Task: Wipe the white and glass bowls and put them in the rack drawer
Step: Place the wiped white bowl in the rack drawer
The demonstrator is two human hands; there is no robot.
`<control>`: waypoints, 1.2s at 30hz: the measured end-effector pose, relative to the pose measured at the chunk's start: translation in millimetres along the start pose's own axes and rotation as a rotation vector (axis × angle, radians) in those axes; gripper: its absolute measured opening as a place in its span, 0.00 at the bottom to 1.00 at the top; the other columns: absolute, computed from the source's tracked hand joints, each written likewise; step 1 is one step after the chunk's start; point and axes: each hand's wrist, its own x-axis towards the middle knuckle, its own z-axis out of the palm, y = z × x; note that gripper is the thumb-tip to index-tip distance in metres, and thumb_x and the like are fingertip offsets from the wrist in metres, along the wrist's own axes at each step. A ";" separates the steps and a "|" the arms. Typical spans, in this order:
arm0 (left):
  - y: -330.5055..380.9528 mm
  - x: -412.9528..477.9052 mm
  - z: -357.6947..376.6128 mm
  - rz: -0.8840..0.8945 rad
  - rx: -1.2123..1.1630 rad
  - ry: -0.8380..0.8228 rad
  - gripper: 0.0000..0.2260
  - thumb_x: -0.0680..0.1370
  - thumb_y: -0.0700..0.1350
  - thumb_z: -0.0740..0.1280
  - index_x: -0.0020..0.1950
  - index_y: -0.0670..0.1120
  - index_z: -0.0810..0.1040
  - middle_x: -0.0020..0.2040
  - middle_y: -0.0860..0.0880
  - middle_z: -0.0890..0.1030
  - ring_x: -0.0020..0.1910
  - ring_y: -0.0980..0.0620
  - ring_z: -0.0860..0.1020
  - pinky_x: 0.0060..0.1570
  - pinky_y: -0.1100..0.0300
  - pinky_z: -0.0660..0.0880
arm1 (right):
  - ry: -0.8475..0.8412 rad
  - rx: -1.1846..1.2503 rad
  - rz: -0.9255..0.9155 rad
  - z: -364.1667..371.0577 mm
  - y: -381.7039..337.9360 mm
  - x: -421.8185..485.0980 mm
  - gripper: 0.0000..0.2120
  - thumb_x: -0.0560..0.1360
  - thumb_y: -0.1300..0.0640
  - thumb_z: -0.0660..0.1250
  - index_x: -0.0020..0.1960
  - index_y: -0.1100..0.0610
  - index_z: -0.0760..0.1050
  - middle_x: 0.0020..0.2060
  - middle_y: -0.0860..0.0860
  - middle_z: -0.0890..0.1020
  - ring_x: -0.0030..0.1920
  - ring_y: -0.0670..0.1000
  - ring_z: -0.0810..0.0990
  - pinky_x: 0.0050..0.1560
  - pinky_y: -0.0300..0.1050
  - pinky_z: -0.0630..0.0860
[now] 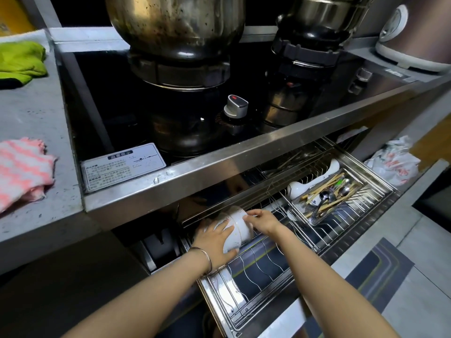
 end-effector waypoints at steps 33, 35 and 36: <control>-176.0 -317.5 -215.2 -0.048 -0.021 0.642 0.49 0.64 0.79 0.34 0.73 0.54 0.65 0.74 0.54 0.64 0.74 0.52 0.61 0.71 0.60 0.54 | -0.024 -0.477 -1.110 127.1 -240.3 -289.0 0.20 0.78 0.47 0.65 0.68 0.48 0.71 0.67 0.38 0.71 0.67 0.34 0.66 0.67 0.29 0.61; -189.1 -330.5 -213.8 -0.090 -0.059 0.647 0.51 0.62 0.79 0.32 0.73 0.54 0.65 0.75 0.54 0.63 0.74 0.54 0.60 0.72 0.60 0.54 | 0.016 -0.571 -1.137 142.0 -250.4 -289.5 0.21 0.78 0.47 0.65 0.69 0.50 0.71 0.68 0.41 0.71 0.67 0.37 0.66 0.64 0.23 0.57; -193.7 -336.0 -212.9 -0.103 -0.070 0.650 0.51 0.61 0.80 0.32 0.73 0.55 0.65 0.75 0.55 0.63 0.74 0.54 0.60 0.72 0.60 0.54 | 0.036 -0.611 -1.132 146.8 -254.2 -289.3 0.21 0.78 0.47 0.64 0.69 0.50 0.71 0.67 0.40 0.71 0.67 0.37 0.67 0.61 0.20 0.56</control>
